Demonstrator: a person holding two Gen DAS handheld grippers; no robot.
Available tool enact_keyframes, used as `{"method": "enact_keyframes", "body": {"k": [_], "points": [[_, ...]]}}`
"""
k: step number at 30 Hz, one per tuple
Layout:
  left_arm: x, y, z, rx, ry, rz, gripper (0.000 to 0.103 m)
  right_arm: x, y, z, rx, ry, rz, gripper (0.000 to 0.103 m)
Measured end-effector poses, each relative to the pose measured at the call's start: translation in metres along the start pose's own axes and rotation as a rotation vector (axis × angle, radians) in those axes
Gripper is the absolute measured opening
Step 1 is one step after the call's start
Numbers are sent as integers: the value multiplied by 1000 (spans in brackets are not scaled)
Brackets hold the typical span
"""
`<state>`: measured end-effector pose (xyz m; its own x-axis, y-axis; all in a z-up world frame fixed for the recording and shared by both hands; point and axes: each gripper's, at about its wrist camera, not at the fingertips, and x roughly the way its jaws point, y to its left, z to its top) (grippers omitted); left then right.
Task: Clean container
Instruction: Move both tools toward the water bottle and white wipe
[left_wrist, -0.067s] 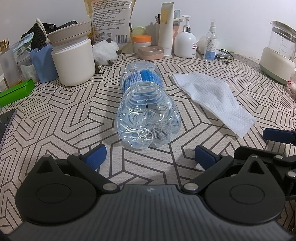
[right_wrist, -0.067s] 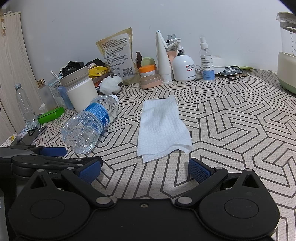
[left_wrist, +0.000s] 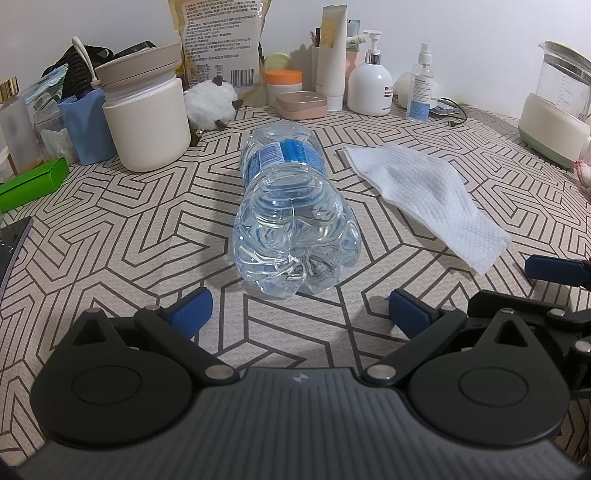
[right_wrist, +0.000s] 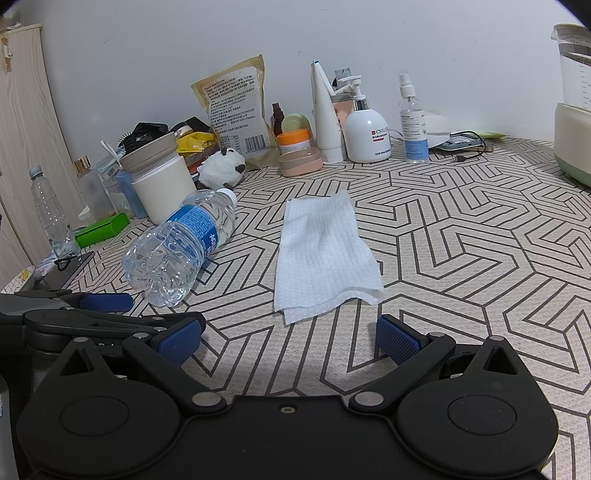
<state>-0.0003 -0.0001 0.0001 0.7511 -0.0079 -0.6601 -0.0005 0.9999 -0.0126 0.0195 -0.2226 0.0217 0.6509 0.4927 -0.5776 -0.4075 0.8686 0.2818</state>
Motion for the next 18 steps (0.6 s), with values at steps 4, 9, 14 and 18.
{"method": "enact_keyframes", "body": {"k": [4,9,14,18], "points": [[-1,0,0,0,-2,2,103,-1,1,1,-1,0,1,103],[1,1,0,0,-3,3,103,-1,1,1,-2,0,0,103],[0,0,0,-1,-2,3,103,-1,0,0,3,-1,4,103],[-2,0,1,-1,0,7,103,-1,0,0,3,-2,4,103]]}}
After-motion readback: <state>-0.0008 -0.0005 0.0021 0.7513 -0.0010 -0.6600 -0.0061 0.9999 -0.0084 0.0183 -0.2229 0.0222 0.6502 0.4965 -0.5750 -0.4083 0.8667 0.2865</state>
